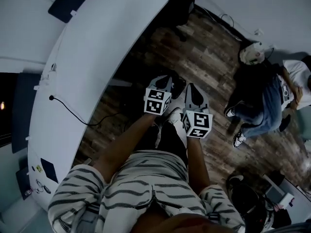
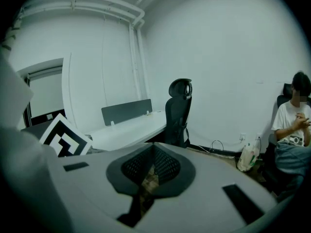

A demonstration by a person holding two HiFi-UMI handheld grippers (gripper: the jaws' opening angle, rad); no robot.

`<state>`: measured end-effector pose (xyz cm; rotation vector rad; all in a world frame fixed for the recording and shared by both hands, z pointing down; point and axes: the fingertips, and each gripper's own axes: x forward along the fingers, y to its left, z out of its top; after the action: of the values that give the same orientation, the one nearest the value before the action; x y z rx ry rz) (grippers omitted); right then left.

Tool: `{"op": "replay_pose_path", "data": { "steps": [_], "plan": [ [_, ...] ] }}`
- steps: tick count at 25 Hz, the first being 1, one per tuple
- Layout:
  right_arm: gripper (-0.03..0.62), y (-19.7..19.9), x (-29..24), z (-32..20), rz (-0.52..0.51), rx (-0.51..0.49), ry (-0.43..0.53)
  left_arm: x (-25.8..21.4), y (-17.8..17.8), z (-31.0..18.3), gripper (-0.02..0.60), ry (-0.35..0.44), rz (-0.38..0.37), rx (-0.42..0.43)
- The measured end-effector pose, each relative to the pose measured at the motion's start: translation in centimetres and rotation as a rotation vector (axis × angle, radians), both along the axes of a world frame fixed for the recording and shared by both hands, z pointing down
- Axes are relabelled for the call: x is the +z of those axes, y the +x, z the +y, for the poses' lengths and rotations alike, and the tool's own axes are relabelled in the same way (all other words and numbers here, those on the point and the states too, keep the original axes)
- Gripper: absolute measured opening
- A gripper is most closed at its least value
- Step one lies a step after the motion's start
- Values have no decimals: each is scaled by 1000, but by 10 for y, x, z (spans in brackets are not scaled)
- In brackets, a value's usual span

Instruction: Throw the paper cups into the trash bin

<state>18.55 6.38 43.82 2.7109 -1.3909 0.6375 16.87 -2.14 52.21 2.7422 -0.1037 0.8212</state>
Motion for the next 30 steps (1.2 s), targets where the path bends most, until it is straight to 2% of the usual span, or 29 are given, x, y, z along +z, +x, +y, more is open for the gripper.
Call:
{"op": "replay_pose_path", "data": {
  "steps": [8, 20, 30],
  "plan": [
    [11, 0, -31, -4, 37, -12, 19, -52, -9, -8, 25, 29, 86, -24],
    [11, -20, -75, -20, 78, -35, 59, -131, -32, -23, 25, 70, 222, -43],
    [11, -29, -101, -31, 123, -75, 80, -168, -49, -18, 25, 93, 286, -41]
  ]
}}
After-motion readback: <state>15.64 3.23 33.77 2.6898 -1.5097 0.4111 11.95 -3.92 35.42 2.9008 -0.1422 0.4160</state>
